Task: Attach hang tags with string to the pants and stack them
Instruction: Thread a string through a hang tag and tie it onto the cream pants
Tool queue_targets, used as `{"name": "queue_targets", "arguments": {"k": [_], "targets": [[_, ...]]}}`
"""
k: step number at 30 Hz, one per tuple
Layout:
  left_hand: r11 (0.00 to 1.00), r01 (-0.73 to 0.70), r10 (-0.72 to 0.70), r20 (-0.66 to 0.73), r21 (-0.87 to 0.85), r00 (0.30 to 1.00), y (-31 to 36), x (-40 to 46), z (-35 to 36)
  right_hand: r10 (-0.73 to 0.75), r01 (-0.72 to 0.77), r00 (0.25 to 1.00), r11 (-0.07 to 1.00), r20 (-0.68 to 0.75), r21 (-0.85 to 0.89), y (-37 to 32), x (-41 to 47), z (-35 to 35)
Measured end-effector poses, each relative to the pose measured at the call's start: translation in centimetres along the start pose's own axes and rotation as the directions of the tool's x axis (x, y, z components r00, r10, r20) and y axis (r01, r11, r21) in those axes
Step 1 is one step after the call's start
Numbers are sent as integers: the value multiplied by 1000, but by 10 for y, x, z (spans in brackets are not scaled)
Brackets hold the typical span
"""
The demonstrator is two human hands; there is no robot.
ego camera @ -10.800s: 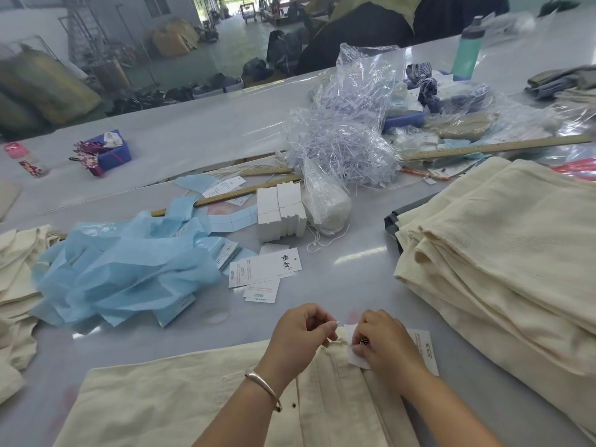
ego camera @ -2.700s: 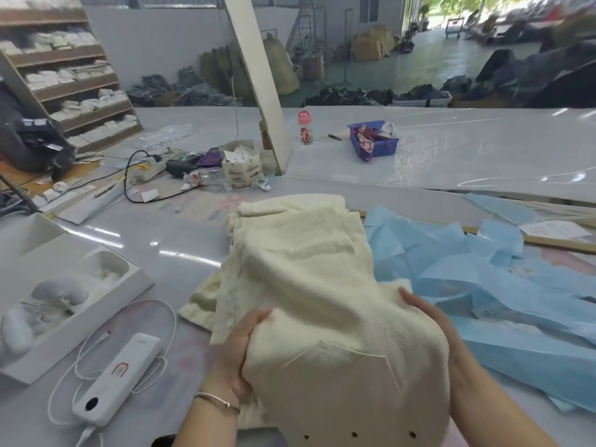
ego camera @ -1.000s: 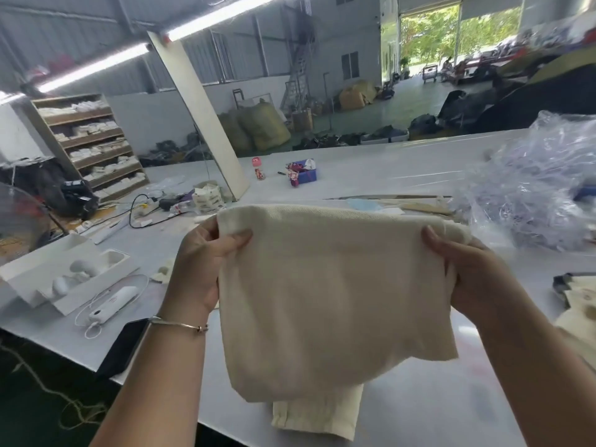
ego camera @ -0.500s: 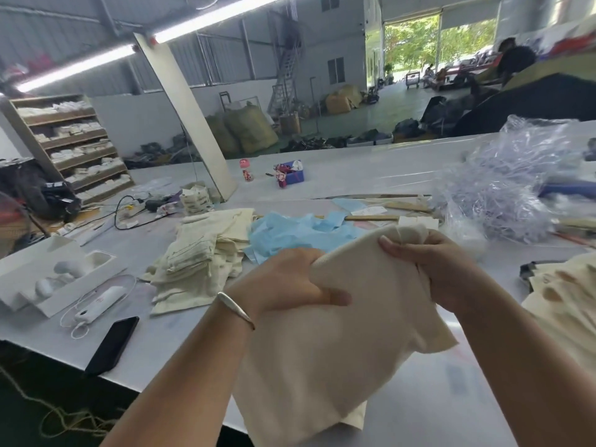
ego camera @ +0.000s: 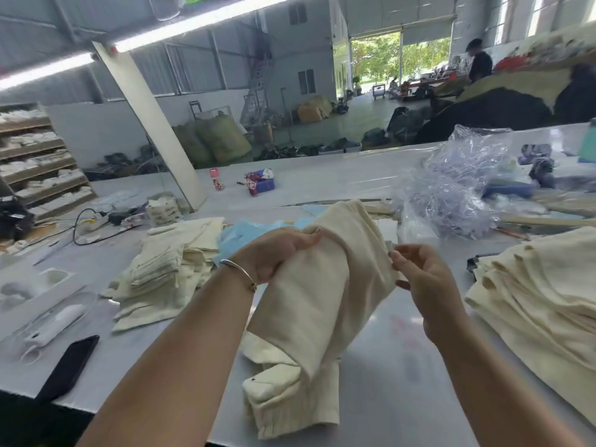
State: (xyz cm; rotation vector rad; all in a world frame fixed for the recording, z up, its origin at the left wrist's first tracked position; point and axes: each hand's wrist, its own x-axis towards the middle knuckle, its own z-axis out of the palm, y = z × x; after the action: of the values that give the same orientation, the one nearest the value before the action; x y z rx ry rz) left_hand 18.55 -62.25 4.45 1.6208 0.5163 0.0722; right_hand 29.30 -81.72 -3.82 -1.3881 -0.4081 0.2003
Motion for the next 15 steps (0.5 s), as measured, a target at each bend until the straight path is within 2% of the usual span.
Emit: {"name": "queue_targets", "arguments": {"k": [2, 5, 9, 12, 15], "targets": [[998, -25, 26, 9, -49, 1000, 11, 15, 28, 12, -10, 999, 999, 51, -35, 1, -9, -8], [975, -123, 132, 37, -184, 991, 30, 26, 70, -7, 9, 999, 999, 53, -31, -6, -18, -21], [855, -233, 308, 93, -463, 947, 60, 16, 90, -123, 122, 992, 991, 17, 52, -33, -23, -38], [739, -381, 446, -20, -556, 895, 73, 6, 71, -306, 299, 951, 946, -41, -122, -48, -11, -42], [706, -465, 464, -147, -535, 874, 61, 0, 34, -489, 440, 870, 824, -56, -356, -50, 8, -37]]}}
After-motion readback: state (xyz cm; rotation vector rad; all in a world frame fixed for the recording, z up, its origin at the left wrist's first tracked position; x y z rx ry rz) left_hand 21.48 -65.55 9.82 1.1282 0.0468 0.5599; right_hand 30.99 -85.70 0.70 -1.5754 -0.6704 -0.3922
